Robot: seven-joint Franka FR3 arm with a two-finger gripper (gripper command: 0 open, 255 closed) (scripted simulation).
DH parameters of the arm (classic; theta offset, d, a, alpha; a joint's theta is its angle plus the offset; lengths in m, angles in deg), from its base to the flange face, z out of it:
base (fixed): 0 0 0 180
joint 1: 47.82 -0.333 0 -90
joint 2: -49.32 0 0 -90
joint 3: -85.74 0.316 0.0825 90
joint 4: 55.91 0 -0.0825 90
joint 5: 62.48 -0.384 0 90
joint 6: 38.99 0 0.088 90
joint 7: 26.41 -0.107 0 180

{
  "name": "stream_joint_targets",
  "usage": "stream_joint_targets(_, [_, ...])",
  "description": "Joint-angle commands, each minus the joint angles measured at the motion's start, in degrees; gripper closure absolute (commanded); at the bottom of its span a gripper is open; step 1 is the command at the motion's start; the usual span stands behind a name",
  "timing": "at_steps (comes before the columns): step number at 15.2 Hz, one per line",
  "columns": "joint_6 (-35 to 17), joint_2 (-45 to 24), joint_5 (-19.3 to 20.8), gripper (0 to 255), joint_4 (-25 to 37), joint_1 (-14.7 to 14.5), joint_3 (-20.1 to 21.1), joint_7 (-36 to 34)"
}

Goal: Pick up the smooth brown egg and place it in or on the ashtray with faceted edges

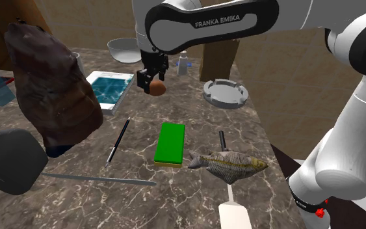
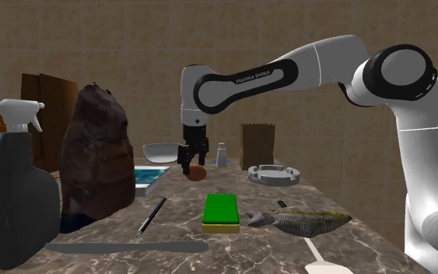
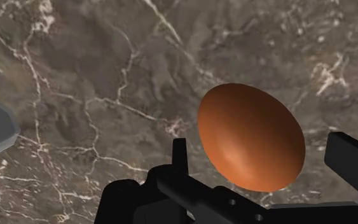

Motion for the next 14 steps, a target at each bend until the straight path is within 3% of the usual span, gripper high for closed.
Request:
stream_joint_targets(1, [-1.28,-0.31,0.19,0,-0.94,0.13,-0.13,-0.04])
stream_joint_targets(9, [-1.68,-0.40,0.24,0,-1.26,0.16,-0.16,-0.08])
stream_joint_targets(10, [-1.68,-0.40,0.24,255,-1.26,0.16,-0.16,-0.08])
stream_joint_targets(14, [-1.68,-0.42,0.25,255,-1.25,0.16,-0.16,-0.08])
